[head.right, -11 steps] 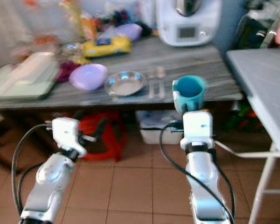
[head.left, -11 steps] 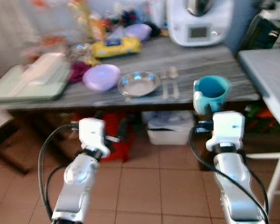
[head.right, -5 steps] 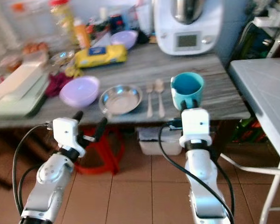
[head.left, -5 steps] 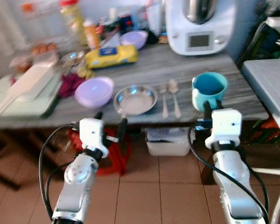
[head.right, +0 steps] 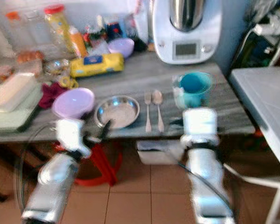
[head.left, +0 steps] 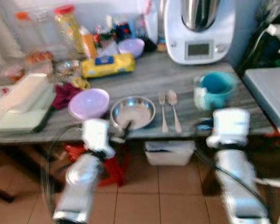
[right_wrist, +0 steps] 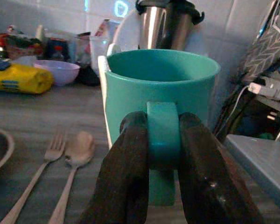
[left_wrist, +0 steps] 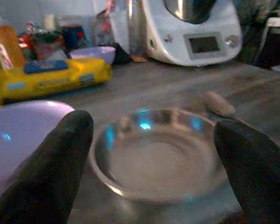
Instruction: Setting the table
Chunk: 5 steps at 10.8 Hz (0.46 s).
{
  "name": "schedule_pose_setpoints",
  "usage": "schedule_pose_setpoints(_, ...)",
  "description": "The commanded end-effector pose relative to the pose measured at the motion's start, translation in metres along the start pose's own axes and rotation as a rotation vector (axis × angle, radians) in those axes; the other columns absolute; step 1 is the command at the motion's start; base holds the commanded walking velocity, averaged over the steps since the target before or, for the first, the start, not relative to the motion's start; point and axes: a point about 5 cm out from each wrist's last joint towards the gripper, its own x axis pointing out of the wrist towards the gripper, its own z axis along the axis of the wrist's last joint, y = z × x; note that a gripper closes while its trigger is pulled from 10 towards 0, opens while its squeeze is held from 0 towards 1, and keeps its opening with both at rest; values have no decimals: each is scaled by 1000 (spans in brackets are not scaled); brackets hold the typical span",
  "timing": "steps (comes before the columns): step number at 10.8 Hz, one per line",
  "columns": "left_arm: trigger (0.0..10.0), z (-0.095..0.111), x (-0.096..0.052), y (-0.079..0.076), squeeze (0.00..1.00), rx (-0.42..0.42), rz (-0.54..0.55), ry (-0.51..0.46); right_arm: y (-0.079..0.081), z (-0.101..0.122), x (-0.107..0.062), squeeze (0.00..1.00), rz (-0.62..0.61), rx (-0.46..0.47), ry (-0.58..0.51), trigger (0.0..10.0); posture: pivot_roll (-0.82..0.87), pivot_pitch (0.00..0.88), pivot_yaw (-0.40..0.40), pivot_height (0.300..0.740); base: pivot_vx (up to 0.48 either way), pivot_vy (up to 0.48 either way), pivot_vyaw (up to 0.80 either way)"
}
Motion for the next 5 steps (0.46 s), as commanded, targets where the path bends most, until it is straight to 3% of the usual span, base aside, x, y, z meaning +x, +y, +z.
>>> schedule_pose_setpoints(1, 10000, 3, 2, -4, 0, 4, -20, -16, -6, 6, 3, 0, -17, -13, -33, 10000, -197, 68, 106, 740, 322, 0, 0)
schedule_pose_setpoints(5, 10000, 4, -2, -1, 0, 14, -9, -12, -4, 7, 2, 0, -3, -18, -39, 10000, -188, 75, 99, 740, 313, 0, 0)
